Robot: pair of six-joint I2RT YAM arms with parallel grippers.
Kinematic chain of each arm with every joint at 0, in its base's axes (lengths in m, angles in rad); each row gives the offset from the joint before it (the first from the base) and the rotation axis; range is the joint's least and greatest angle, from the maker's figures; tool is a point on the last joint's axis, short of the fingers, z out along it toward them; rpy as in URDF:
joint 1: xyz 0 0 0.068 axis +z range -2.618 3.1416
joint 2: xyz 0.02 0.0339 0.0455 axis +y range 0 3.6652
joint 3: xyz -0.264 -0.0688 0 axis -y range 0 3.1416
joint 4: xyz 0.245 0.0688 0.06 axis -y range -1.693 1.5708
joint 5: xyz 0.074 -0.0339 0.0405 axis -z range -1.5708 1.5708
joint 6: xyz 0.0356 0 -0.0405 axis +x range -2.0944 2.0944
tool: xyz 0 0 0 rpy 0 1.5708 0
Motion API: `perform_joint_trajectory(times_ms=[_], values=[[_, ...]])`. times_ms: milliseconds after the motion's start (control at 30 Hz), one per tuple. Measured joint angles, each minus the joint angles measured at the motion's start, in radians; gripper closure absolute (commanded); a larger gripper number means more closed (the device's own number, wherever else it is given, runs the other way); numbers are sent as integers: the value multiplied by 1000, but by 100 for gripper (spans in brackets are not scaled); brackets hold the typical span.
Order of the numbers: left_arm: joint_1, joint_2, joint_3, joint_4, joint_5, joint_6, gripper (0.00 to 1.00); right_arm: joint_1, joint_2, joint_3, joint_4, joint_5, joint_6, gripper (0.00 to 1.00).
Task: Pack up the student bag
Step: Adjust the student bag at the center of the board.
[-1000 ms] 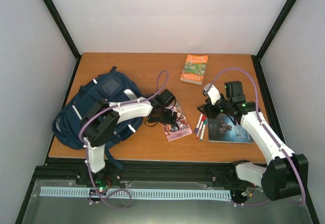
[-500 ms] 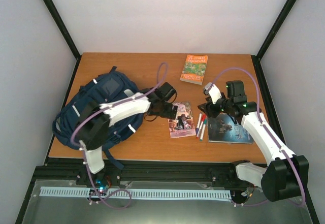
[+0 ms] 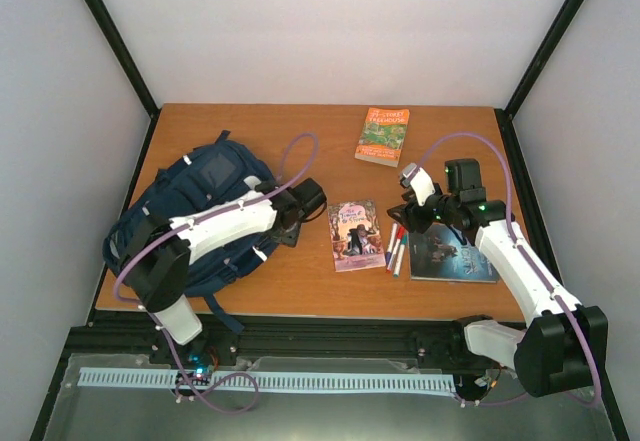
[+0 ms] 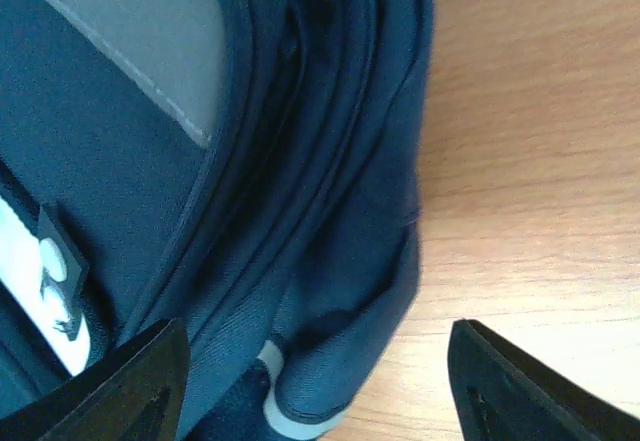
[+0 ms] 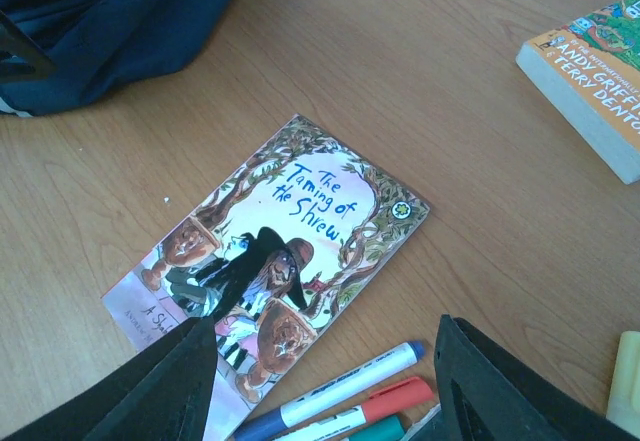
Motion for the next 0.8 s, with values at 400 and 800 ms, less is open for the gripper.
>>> perform_joint_trajectory(times_ms=[400, 800], values=[[-1, 94, -34, 5, 9, 44, 50, 0, 0, 0, -9, -9, -3, 39], [30, 445, 367, -30, -8, 144, 99, -1, 0, 0, -11, -16, -3, 40]])
